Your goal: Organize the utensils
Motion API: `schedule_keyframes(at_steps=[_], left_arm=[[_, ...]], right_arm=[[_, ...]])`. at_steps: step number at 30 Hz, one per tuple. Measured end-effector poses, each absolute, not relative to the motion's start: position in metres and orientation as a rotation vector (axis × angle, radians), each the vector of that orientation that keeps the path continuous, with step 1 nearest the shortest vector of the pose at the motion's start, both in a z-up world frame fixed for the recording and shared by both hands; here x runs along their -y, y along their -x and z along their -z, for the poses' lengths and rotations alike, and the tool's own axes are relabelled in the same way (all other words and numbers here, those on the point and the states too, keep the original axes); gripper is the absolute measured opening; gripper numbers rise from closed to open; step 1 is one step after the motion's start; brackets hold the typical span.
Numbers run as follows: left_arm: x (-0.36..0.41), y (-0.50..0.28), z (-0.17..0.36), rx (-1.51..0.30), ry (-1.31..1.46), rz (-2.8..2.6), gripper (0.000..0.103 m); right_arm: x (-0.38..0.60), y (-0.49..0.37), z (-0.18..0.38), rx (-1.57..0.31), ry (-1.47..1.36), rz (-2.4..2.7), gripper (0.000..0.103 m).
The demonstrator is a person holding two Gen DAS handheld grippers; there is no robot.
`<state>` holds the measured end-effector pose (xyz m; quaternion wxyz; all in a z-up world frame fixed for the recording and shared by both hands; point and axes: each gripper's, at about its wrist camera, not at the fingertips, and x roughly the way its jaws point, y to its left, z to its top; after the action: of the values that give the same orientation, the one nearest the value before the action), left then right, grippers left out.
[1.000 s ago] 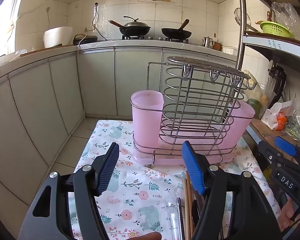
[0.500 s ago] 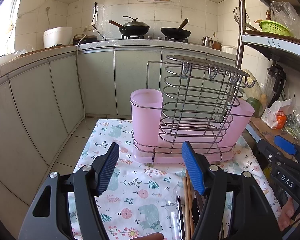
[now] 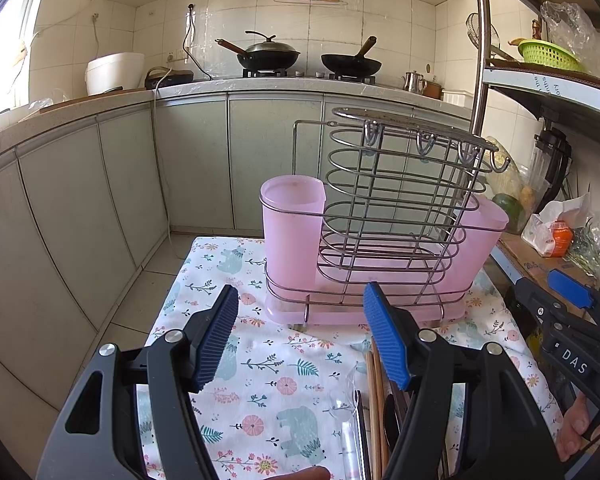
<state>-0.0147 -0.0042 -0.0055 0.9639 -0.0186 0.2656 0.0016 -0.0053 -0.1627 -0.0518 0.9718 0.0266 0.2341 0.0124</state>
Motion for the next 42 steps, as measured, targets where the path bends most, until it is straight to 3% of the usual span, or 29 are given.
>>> schedule_keyframes(at_steps=[42], left_arm=[[-0.001, 0.007, 0.015, -0.593, 0.029, 0.007, 0.066]], right_arm=[[0.162, 0.009, 0.054, -0.494, -0.056, -0.038, 0.060]])
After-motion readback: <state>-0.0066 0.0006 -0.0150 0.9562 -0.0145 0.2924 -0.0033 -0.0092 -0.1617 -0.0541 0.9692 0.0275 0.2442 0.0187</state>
